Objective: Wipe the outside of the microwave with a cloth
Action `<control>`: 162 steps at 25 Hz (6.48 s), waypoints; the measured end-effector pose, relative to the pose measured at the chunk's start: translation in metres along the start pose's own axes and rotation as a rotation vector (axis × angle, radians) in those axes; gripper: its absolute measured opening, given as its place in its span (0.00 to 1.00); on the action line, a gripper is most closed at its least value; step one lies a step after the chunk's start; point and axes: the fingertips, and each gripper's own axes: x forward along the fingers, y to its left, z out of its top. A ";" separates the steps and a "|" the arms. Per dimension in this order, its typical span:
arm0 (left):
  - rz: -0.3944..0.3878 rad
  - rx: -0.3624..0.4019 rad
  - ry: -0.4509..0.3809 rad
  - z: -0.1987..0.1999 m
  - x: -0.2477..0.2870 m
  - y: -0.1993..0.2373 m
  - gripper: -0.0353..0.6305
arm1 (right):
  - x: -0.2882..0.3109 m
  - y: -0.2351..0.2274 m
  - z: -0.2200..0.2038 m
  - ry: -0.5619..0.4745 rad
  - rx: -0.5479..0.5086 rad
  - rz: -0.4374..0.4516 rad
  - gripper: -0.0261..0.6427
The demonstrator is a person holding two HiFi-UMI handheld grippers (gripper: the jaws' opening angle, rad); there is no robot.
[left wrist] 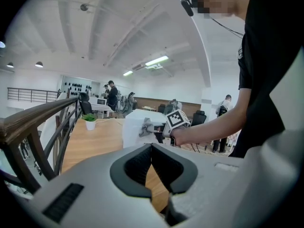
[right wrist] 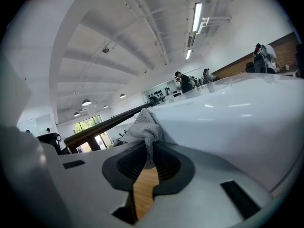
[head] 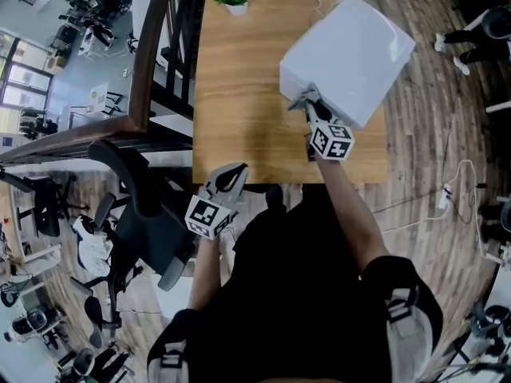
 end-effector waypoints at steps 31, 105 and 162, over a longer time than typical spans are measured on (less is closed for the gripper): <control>0.055 -0.032 -0.015 0.000 -0.017 0.010 0.06 | 0.076 0.046 0.007 0.032 0.034 0.087 0.10; -0.072 0.021 0.041 0.009 0.011 0.006 0.06 | 0.035 -0.017 -0.051 0.075 0.299 -0.011 0.10; -0.191 0.063 0.036 0.016 0.034 -0.021 0.06 | -0.121 -0.101 -0.047 -0.062 0.388 -0.174 0.10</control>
